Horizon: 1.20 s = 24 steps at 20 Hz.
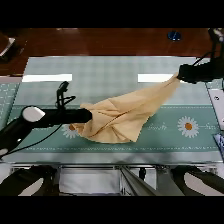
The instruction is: Fold the shirts.
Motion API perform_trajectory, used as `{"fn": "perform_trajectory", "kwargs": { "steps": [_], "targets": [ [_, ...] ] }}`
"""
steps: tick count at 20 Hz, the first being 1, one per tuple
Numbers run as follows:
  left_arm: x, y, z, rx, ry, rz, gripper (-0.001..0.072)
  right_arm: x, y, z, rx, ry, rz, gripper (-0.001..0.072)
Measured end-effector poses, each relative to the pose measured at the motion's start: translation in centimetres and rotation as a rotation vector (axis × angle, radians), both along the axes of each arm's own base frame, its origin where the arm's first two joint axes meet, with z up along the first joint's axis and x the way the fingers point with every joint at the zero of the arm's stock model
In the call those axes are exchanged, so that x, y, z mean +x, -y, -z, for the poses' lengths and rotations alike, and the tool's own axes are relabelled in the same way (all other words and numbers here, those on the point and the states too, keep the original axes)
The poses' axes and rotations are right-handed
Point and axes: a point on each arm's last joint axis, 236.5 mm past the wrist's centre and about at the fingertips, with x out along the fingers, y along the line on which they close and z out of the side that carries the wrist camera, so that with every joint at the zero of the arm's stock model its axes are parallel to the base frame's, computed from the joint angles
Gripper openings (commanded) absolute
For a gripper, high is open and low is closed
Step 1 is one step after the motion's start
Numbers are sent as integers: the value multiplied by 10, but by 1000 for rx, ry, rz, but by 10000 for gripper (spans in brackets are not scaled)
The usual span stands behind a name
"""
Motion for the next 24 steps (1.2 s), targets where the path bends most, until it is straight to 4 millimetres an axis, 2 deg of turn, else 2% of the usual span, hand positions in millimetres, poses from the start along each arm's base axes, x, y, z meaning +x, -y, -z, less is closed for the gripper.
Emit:
{"fn": "perform_trajectory", "kwargs": {
  "steps": [1,2,4,6,8,10,12,13,14,15,19,21,24],
  "targets": [
    [7,4,11,13,-22,-5,501,7,0,14,54,-31,26,242],
    [12,7,18,20,-43,-1,509,13,0,24,108,-53,53,420],
    [29,9,20,27,-63,10,509,23,6,36,210,-80,111,407],
    [48,-4,7,36,-57,26,509,27,26,35,270,-87,159,407],
    [63,-38,-11,61,-51,29,509,19,59,29,277,-93,192,407],
    [75,-88,-28,91,-34,-41,509,-1,97,26,237,-101,232,406],
    [71,-133,-32,99,-55,-135,508,-32,126,36,208,-133,301,402],
    [61,-144,-27,83,-91,-168,508,-47,130,46,212,-154,331,402],
    [49,-149,-19,54,-129,-188,508,-63,127,60,230,-178,352,402],
    [37,-146,-10,12,-161,-188,508,-76,117,72,253,-197,354,402],
    [-1,-106,21,-127,-229,-109,508,-121,51,124,361,-297,277,402],
    [-14,-85,34,-145,-248,-54,508,-136,25,140,379,-334,227,402],
    [-25,-59,54,-133,-275,10,507,-151,-7,152,389,-375,150,402]
  ]
}}
